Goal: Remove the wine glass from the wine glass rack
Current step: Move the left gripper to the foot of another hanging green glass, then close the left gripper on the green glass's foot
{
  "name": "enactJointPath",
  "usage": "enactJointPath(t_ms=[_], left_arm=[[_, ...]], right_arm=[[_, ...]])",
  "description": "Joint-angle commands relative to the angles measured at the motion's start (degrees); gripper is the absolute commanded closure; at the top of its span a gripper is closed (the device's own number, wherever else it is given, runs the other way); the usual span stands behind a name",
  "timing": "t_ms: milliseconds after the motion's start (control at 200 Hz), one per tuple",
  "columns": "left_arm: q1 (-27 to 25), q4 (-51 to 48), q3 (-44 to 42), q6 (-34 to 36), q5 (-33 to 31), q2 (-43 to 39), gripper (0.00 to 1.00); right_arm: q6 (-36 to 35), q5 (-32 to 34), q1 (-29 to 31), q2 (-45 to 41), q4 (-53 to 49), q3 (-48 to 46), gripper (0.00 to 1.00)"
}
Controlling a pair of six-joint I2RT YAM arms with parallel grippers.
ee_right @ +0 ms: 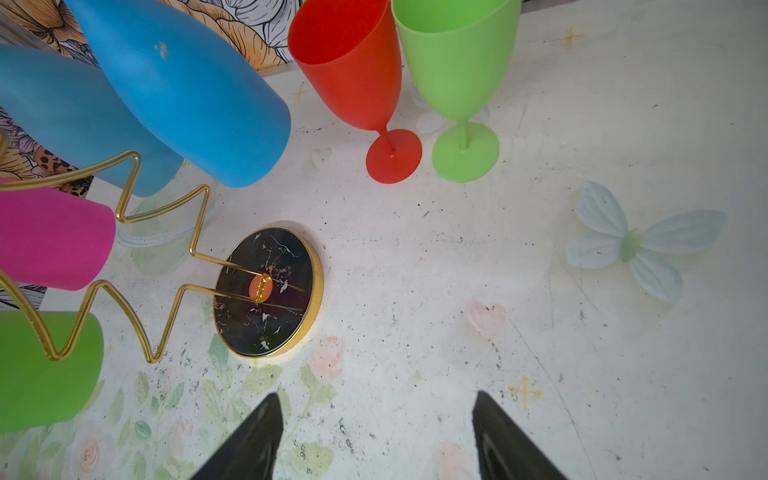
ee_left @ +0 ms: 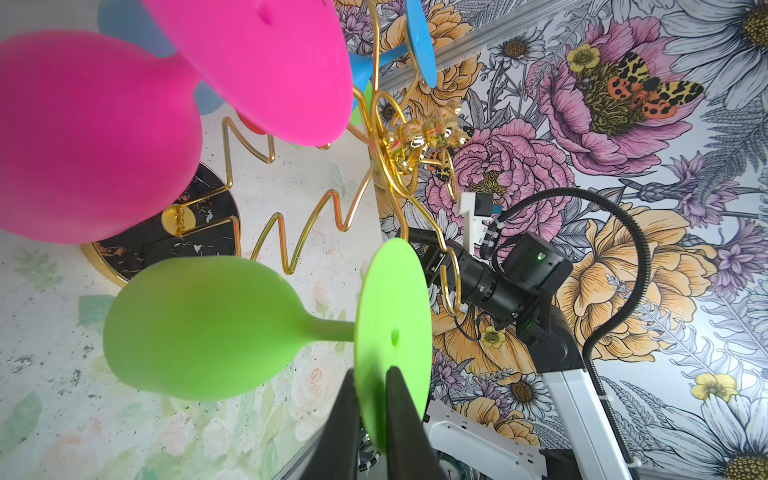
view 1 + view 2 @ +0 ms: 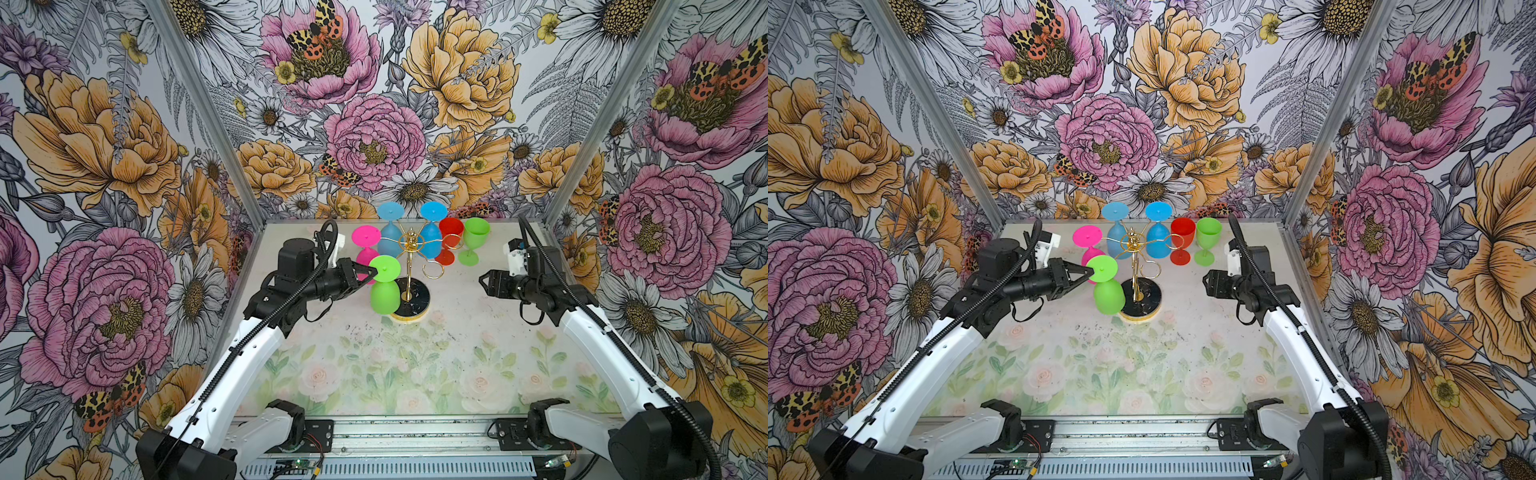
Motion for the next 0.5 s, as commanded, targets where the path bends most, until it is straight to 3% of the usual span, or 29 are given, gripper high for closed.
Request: enactJointPath(t_ms=[0, 495], left_arm=[[0.71, 0.70, 1.59, -1.04, 1.39, -0.56, 0.88], [1.03, 7.30, 0.46, -6.50, 5.99, -0.17, 1.00]], right_arm=[[0.82, 0.24, 0.43, -1.55, 1.02, -0.68, 0.27], [0.65, 0.53, 0.47, -2.08, 1.08, -1.22, 0.27]])
